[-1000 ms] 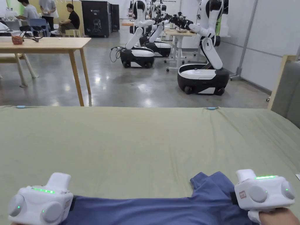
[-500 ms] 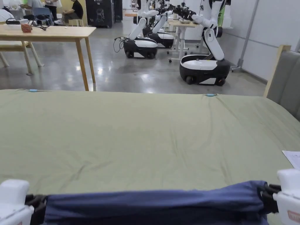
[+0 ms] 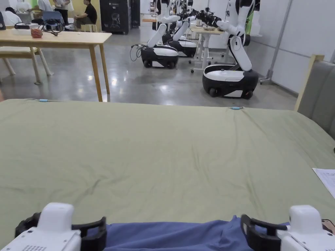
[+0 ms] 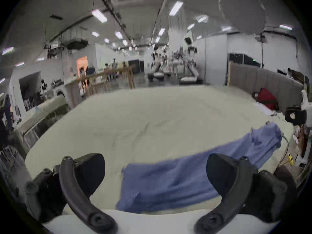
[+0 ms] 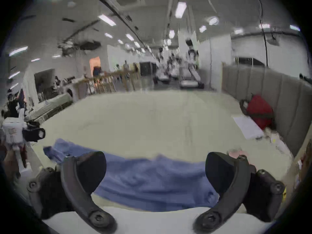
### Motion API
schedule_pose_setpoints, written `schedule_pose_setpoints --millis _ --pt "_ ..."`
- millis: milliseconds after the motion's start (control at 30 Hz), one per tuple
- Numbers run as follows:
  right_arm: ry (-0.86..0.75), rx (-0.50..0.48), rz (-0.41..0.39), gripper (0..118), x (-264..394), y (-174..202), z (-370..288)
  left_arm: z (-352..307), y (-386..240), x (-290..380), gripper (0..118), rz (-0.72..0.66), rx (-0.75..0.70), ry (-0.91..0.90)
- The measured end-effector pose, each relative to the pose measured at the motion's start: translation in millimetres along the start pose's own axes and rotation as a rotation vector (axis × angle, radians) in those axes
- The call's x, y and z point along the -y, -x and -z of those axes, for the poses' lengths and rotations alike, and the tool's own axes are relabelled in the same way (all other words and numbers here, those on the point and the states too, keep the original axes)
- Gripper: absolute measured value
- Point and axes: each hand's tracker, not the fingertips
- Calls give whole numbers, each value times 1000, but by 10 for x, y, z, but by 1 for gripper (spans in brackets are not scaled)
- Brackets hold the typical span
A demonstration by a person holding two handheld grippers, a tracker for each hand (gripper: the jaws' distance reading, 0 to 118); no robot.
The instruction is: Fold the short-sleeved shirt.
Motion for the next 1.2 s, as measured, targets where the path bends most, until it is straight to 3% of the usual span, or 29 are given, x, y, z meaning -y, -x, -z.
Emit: schedule_pose_setpoints --millis 100,133,167,200,233,300,367,400,433,467,500,533,633,733,800,867,900,967,1033,1100,1133,1167,1200 --pt "-30 -8 -29 114 -135 298 50 -86 -390 -344 112 9 34 -36" --pt "-9 -39 -29 101 -158 344 74 -99 -409 -346 100 2 63 -47" --pt "-15 -26 -26 62 -141 424 77 -107 -447 -342 69 7 76 -45" --pt "-22 2 -45 3 -113 506 91 -88 -473 -331 0 17 60 -37" --pt "-61 8 -83 1 -94 550 78 -81 -474 -245 0 63 17 14" --pt "-24 -65 -32 1 -82 553 72 -124 -383 -230 0 10 93 18" --pt "-27 -51 -49 1 -52 605 64 -168 -227 -126 0 -43 72 34" --pt "-23 -40 -73 1 -67 620 42 -196 -98 -44 6 -67 46 45" --pt "-18 -38 -84 1 -58 628 34 -195 72 11 20 -106 41 67" --pt "-18 -43 -82 1 -41 628 17 -192 248 111 44 -132 28 110" --pt "-9 -52 -78 1 -25 626 3 -176 419 235 98 -151 -4 156" --pt "9 -60 -70 1 -15 632 -7 -150 548 339 118 -163 -26 196" --pt "76 -85 -36 1 107 649 -7 -181 1010 555 117 -310 10 258" --pt "112 -87 -28 1 225 710 -54 -67 1426 641 117 -667 260 326" --pt "158 -137 51 1 305 719 -67 272 1622 878 117 -950 494 438" --pt "160 -164 110 1 370 727 -90 539 1611 1078 117 -1112 622 422" --pt "157 -147 89 1 387 755 -109 584 1578 1039 117 -1087 646 338" --pt "161 -144 89 1 387 780 -128 729 1483 974 117 -1080 676 351" --pt "161 -140 104 1 403 790 -143 833 1313 931 117 -1083 640 339" --pt "171 -129 111 1 416 805 -134 887 1249 800 115 -1073 511 332" --pt "174 -120 112 1 427 814 -142 910 1229 751 107 -1065 463 334" --pt "174 -117 116 1 437 819 -157 917 1218 708 80 -1017 397 352" --pt "174 -114 121 1 439 826 -174 973 1191 716 3 -966 321 401"
